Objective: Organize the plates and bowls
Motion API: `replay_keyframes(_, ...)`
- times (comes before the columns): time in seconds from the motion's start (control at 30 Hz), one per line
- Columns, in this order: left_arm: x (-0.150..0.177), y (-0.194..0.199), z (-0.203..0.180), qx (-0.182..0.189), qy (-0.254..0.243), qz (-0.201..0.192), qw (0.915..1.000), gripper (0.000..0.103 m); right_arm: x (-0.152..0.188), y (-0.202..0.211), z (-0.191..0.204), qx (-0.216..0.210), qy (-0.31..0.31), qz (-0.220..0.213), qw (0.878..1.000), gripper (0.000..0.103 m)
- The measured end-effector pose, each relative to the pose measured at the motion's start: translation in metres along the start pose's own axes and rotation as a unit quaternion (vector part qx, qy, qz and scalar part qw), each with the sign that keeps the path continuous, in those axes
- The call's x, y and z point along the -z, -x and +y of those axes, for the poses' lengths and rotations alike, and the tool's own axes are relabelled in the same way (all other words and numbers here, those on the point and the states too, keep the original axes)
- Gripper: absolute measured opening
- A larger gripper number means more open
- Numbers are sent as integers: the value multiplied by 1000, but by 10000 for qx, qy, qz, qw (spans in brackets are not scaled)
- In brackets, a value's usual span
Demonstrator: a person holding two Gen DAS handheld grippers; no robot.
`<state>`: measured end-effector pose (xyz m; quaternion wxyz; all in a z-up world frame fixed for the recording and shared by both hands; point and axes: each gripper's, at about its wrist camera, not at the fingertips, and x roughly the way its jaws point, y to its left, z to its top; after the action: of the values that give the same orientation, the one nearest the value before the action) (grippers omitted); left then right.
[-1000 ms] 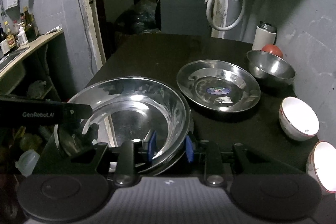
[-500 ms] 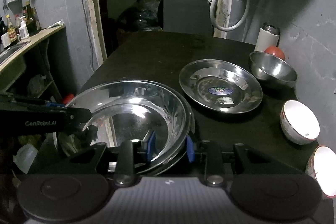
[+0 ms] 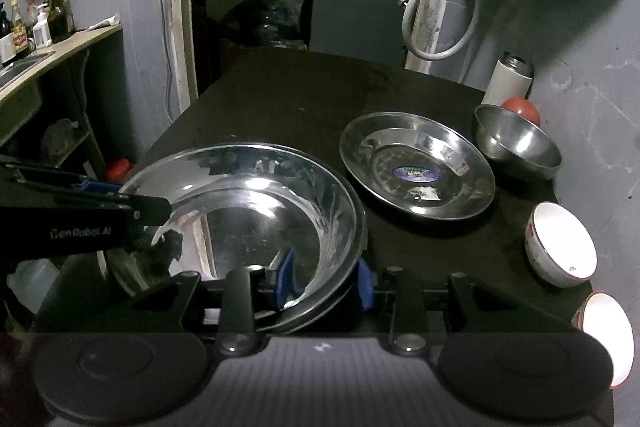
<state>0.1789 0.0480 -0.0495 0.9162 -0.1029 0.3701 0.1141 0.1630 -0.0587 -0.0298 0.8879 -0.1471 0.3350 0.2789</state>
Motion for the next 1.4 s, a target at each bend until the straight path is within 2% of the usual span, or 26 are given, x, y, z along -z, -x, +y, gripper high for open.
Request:
replay_keyframes(0.33,2,-2,-4,-27,40,57,10000,33,6,-3,-2,-26,52,94,9999,42)
replay_keyframes(0.43,3,-2,-4,7,81,79,9999,44,7,-1,-1,-61,76,61,9999,45)
replay_keyframes(0.5,5,1,-4,-11,106,42,9999,61,7,0,-2,-94,62,48,9999,49)
replay_keyframes(0.6,5,6,-4,-20,174,-9,9998,76,8,3,-4,-130,33,21,9999,56)
replay_keyframes(0.8,2,22,4,-9,455,-164,9988,95,8,18,-12,-171,-202,-127,9996,74)
replay_keyframes(0.87,-1,26,5,-23,494,-200,9986,102,8,26,-17,-198,-321,-199,9991,84)
replay_keyframes(1.03,-11,31,11,58,639,-216,9977,102,5,44,-33,-316,-755,-406,9958,102)
replay_keyframes(1.2,-26,22,13,269,787,-69,9965,102,3,55,-52,-301,-1189,-597,9906,103)
replay_keyframes(1.4,-45,7,2,453,588,-188,9971,102,6,51,-78,-307,-1663,-599,9838,103)
